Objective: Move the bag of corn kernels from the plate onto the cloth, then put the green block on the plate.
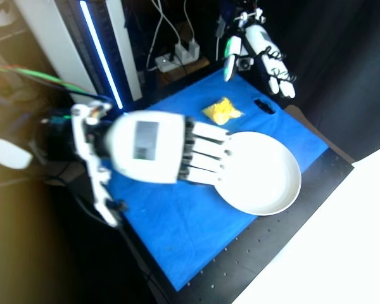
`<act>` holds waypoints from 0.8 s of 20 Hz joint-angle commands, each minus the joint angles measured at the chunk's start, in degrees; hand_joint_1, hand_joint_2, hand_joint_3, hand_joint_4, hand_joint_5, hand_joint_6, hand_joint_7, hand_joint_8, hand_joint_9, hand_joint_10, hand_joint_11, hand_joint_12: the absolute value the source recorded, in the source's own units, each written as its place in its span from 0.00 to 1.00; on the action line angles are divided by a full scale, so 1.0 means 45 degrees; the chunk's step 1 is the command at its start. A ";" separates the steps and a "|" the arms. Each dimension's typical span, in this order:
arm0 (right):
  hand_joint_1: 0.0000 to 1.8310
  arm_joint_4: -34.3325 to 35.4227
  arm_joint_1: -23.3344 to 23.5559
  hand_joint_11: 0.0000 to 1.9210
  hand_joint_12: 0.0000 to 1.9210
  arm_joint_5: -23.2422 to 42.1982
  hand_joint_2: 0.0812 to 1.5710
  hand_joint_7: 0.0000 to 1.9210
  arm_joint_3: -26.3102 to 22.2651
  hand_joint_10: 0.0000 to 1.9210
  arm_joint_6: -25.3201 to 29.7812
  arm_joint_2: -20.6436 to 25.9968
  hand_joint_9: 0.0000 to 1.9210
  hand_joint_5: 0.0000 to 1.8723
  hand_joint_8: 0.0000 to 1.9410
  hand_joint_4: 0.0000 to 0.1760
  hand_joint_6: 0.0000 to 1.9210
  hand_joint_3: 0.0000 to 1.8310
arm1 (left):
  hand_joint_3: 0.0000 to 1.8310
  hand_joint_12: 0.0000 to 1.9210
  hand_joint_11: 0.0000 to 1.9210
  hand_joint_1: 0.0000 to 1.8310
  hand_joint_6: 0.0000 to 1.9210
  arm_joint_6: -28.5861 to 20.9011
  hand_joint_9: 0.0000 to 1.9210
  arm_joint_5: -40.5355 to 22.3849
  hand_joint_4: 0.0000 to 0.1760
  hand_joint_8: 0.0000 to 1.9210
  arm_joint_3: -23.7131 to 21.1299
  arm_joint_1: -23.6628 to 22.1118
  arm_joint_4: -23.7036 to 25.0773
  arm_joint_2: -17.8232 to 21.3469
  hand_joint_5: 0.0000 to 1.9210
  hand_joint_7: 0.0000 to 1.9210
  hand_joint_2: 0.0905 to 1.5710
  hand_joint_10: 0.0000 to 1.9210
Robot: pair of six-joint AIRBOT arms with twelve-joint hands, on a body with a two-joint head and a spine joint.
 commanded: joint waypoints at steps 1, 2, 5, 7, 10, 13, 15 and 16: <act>0.64 0.0244 0.0253 0.21 0.97 0.0813 0.80 0.39 0.0133 0.75 0.0053 -0.0126 0.31 0.34 0.74 0.00 0.74 0.00 | 0.00 0.08 0.00 0.20 0.00 -0.0138 0.00 -0.1519 1.00 0.00 0.0076 -0.0020 0.0215 -0.0056 0.00 0.00 0.72 0.00; 0.64 0.0244 0.0365 0.21 0.97 0.0436 0.80 0.39 0.0472 0.75 0.0053 -0.0477 0.31 0.34 0.74 0.00 0.74 0.00 | 0.00 0.08 0.00 0.20 0.00 -0.0223 0.00 -0.1488 1.00 0.00 0.0131 -0.0018 0.0197 -0.0111 0.00 0.00 0.72 0.00; 0.65 0.0234 0.0630 0.53 1.00 -0.0600 0.81 0.40 0.1361 0.87 0.0058 -0.1344 0.51 0.32 0.83 0.00 0.69 0.00 | 0.00 0.06 0.00 0.23 0.00 -0.0404 0.00 -0.1390 1.00 0.00 0.0298 -0.0018 0.0191 -0.0302 0.00 0.00 0.72 0.00; 0.63 0.0109 0.0858 0.37 0.95 -0.1286 0.80 0.38 0.1878 0.78 0.0063 -0.1902 0.39 0.36 0.78 0.00 0.71 0.00 | 0.00 0.09 0.00 0.23 0.00 -0.0436 0.00 -0.1390 0.95 0.00 0.0321 -0.0018 0.0200 -0.0330 0.00 0.00 0.71 0.00; 0.65 0.0042 0.0959 0.40 0.99 -0.2164 0.80 0.40 0.2586 0.82 0.0063 -0.2667 0.39 0.34 0.81 0.00 0.69 0.00 | 0.00 0.13 0.00 0.23 0.00 -0.0447 0.00 -0.1379 1.00 0.00 0.0344 -0.0020 0.0209 -0.0326 0.00 0.00 0.71 0.00; 0.64 -0.0076 0.0957 0.41 0.94 -0.2772 0.80 0.41 0.3073 0.76 0.0063 -0.3232 0.40 0.34 0.79 0.00 0.69 0.00 | 0.00 0.00 0.00 0.25 0.00 -0.0532 0.00 -0.1379 1.00 0.00 0.0358 -0.0020 0.0236 -0.0326 0.00 0.00 0.72 0.00; 0.72 -0.0080 0.0957 0.37 0.91 -0.3088 0.80 0.35 0.3311 0.84 0.0063 -0.3484 0.38 0.31 0.76 0.00 0.71 0.00 | 0.00 0.00 0.00 0.24 0.00 -0.0563 0.00 -0.1337 1.00 0.00 0.0386 -0.0026 0.0261 -0.0337 0.00 0.00 0.71 0.00; 0.64 -0.0122 0.0957 0.35 0.90 -0.3307 0.81 0.38 0.3431 0.74 0.0063 -0.3623 0.36 0.32 0.77 0.00 0.75 0.00 | 0.00 0.00 0.00 0.25 0.00 -0.0585 0.00 -0.1337 1.00 0.00 0.0400 -0.0031 0.0271 -0.0350 0.00 0.00 0.71 0.00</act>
